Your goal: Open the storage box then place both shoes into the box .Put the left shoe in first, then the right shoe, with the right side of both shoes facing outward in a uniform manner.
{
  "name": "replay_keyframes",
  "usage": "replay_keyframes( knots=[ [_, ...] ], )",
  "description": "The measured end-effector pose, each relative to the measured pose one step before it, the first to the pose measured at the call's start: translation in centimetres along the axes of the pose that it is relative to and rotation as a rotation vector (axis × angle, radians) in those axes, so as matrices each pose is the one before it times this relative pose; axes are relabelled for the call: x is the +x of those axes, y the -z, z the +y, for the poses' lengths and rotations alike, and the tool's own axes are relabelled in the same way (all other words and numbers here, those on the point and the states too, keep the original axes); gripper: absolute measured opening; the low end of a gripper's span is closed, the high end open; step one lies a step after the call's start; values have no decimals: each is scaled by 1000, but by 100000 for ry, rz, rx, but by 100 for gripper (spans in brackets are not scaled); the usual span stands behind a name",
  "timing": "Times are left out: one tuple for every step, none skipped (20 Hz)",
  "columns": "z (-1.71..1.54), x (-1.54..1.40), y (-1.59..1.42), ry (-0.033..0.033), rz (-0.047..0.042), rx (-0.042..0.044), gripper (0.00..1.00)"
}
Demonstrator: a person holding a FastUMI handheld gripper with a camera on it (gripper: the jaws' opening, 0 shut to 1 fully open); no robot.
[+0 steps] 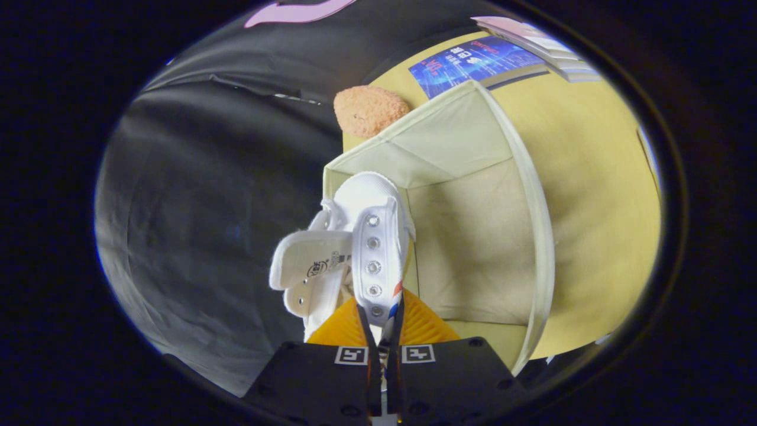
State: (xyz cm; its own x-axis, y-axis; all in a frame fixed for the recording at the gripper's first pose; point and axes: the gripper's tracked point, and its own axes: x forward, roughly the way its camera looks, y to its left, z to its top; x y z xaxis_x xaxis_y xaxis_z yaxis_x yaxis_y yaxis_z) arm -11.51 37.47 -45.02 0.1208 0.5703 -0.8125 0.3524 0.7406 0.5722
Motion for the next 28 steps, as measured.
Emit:
replay_keyframes(
  knots=[
    [-117,42,-5,639,444,583,6],
    [-80,4,62,597,702,877,6],
    [-57,121,-51,557,554,1052,6],
    [-176,93,-61,653,700,1149,6],
    [-177,109,-64,595,719,1315,6],
    [-163,79,-96,320,634,1399,6],
    [-80,164,-202,342,709,1178,6],
    [-172,138,-216,333,519,242,6],
    [-49,59,-110,86,510,298,6],
    [38,-114,220,-41,949,603,6],
    [36,-33,7,105,901,715,6],
    [-34,-108,134,260,769,929,6],
    [2,-53,-67,86,822,1002,6],
    [92,-62,20,-415,781,907,6],
    [82,-8,-83,-558,724,681,6],
    [34,-70,-190,-109,38,709,6],
    [5,-16,-319,285,-491,981,6],
    [-117,112,-357,544,-570,1175,6],
    [-115,173,-367,668,-710,1210,6],
    [-108,105,-151,687,-348,968,6],
    [-154,317,-166,911,-119,827,6],
    [-196,249,-35,1069,-87,710,6],
    [-87,399,-121,1021,-216,424,6],
    [-74,327,15,826,-479,-88,6],
    [-15,404,117,925,-562,-675,7],
    [-160,335,150,1377,-706,-542,7],
    [-191,557,113,1440,-452,-32,7],
    [-210,930,-155,1394,-580,60,6]
  ],
)
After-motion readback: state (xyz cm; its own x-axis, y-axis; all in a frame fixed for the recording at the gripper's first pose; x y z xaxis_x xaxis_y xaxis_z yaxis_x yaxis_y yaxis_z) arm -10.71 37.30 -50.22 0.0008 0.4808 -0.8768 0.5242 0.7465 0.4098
